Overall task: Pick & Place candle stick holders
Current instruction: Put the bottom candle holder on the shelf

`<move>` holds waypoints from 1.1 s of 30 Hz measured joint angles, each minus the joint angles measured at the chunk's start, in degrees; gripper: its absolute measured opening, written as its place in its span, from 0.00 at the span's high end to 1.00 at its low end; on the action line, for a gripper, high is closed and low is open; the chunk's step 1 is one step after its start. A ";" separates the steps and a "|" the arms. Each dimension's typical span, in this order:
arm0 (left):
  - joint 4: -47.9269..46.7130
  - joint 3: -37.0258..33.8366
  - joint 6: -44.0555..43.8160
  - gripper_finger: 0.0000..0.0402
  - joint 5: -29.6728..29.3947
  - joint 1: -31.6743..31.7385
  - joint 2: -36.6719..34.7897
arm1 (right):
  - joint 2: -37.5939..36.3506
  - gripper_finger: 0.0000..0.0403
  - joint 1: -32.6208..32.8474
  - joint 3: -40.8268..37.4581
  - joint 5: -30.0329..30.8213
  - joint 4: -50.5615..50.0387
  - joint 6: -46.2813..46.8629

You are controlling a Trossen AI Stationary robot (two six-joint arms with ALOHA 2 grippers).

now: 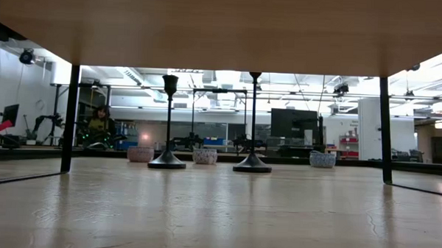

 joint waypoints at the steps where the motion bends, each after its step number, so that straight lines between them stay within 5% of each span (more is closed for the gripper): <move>1: 0.01 -0.01 -0.01 0.97 -0.01 0.00 0.00 | -0.06 0.66 -0.11 -0.43 -0.76 0.07 -0.91; 15: 0.00 -0.01 0.00 0.97 0.00 0.00 0.00 | -0.50 0.66 -0.05 -1.21 -4.70 0.07 -2.79; 33: 0.01 -0.01 0.00 0.97 0.00 0.00 0.00 | -1.03 0.65 -0.40 -3.42 1.22 0.33 -13.17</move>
